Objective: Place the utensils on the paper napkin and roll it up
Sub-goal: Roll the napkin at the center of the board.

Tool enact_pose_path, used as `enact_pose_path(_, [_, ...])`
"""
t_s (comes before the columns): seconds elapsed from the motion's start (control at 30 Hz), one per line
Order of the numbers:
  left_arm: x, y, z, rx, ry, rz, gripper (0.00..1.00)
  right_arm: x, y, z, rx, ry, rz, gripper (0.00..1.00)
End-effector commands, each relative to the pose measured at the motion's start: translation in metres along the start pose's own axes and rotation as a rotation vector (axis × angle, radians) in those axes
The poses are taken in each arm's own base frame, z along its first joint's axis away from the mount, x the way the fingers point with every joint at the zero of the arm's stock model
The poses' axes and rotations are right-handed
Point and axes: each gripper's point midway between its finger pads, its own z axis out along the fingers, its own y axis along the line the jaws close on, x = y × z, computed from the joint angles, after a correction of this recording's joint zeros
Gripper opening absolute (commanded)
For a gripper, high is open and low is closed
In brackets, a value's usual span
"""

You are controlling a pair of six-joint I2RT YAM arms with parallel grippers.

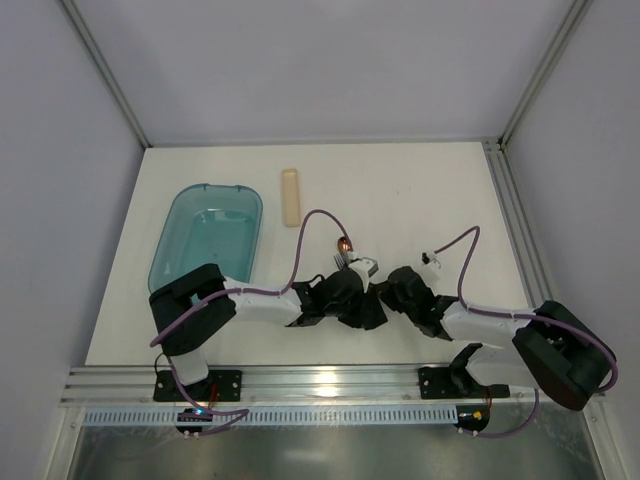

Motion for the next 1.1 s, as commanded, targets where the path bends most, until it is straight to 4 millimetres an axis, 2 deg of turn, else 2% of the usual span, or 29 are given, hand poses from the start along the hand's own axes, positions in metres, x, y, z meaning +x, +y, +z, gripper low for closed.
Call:
enact_pose_path(0.0, [-0.011, -0.005, 0.005, -0.001, -0.041, 0.008, 0.18, 0.006, -0.049, -0.012, 0.186, 0.047, -0.160, 0.18])
enact_pose_path(0.03, [-0.012, -0.006, 0.005, 0.000, -0.042, 0.011, 0.18, 0.004, -0.048, -0.015, 0.193, 0.054, -0.189, 0.24])
enact_pose_path(0.13, [-0.011, -0.006, 0.005, 0.004, -0.039, 0.011, 0.18, -0.003, -0.042, -0.026, 0.191, 0.055, -0.225, 0.31])
enact_pose_path(0.2, [-0.012, -0.006, 0.005, 0.003, -0.041, 0.013, 0.18, -0.007, -0.042, -0.032, 0.195, 0.046, -0.233, 0.32])
enact_pose_path(0.27, [-0.013, -0.006, 0.005, 0.000, -0.044, 0.016, 0.18, -0.008, -0.049, -0.037, 0.207, 0.048, -0.243, 0.31])
enact_pose_path(0.5, [-0.014, -0.009, 0.007, 0.008, -0.035, 0.026, 0.18, -0.008, -0.050, -0.048, 0.141, 0.057, -0.261, 0.21])
enact_pose_path(0.83, [-0.018, -0.010, 0.005, 0.007, -0.046, 0.036, 0.18, 0.020, -0.057, -0.038, 0.094, 0.152, -0.253, 0.13])
enact_pose_path(1.0, [-0.021, -0.012, -0.002, 0.018, -0.062, 0.043, 0.19, 0.029, -0.057, -0.042, 0.075, 0.178, -0.235, 0.11])
enact_pose_path(1.07, [-0.022, -0.014, -0.004, 0.031, -0.071, 0.042, 0.19, 0.031, -0.064, -0.044, 0.097, 0.180, -0.224, 0.11])
